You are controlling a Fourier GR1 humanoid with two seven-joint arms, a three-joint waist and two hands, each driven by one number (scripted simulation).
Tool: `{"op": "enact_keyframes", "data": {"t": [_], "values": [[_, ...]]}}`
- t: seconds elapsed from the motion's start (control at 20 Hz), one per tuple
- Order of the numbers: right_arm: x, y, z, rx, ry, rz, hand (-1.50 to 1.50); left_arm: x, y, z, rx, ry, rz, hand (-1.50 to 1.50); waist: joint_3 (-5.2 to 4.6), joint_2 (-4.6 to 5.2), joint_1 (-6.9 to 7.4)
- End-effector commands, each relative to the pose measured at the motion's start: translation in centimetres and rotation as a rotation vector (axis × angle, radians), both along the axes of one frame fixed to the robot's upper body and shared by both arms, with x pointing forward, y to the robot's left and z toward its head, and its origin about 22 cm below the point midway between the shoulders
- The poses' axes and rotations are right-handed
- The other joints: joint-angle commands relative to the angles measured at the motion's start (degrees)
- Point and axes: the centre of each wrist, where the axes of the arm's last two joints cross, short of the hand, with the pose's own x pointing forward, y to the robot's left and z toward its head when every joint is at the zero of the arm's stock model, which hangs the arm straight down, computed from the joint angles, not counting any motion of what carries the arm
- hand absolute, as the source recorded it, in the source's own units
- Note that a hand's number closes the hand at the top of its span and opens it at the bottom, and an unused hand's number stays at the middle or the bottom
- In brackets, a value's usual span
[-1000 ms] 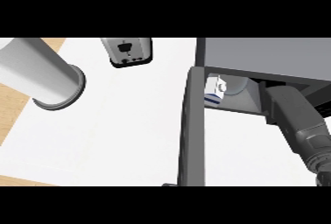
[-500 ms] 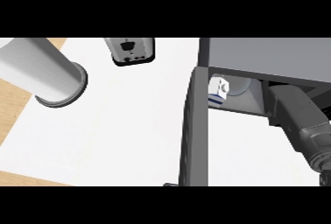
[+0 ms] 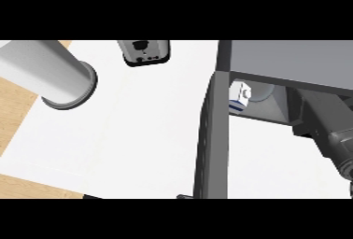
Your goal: Pick up the milk, place it into the microwave and close the microwave
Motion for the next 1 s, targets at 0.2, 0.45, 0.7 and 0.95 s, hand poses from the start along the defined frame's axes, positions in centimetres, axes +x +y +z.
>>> {"op": "enact_keyframes", "data": {"t": [0.2,0.45,0.7,0.95], "values": [[0.9,-0.7,2.4,0.012,-0.039,-0.022,-1.50,0.4,0.3,0.1,0.036,0.009,0.003,-1.50,0.21,0.22,0.53],[1.7,2.9,2.3,0.043,-0.006,0.195,-1.50,1.3,-0.2,-0.1,0.039,0.016,-0.021,-1.50,0.06,0.10,1.23],[2.0,3.5,3.0,-0.077,0.072,0.182,-1.50,2.2,-0.1,0.0,0.044,0.005,-0.031,-1.50,-0.23,-0.11,1.61],[2.8,7.6,3.8,-0.040,0.048,0.147,-1.50,2.7,-0.4,-0.5,0.038,0.020,-0.055,-1.50,-0.27,-0.74,2.12]]}}
